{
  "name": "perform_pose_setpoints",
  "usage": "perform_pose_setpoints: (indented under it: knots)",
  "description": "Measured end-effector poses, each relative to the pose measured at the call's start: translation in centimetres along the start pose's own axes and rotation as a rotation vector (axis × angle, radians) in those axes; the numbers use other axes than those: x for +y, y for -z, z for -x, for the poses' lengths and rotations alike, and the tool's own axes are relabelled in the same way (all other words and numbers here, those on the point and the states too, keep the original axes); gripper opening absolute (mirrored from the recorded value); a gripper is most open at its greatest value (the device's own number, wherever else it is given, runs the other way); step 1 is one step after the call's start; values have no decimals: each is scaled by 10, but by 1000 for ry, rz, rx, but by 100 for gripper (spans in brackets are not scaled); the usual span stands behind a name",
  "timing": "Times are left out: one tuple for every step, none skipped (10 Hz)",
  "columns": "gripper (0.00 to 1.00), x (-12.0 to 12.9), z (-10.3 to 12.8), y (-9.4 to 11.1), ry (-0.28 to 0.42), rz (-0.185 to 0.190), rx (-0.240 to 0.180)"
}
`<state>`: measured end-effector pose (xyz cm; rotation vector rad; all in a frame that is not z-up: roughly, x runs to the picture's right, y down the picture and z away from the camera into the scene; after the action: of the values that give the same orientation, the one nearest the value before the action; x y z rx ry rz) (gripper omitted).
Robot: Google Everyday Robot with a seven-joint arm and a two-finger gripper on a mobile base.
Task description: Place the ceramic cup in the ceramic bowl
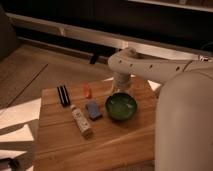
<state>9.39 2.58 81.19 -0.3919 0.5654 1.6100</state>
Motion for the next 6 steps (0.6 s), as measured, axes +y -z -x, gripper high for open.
perform_pose_setpoints:
  knots:
    - [65,5,12,0,22,-21,-10]
    - [65,17,31,2,74,-53,-31]
    - [65,33,53,5,140,-96,-58]
    - [65,47,73,9,208,-137,-85]
    - [65,58,89,11,261,-161,-104]
    - [65,70,104,11,311,-172,-122]
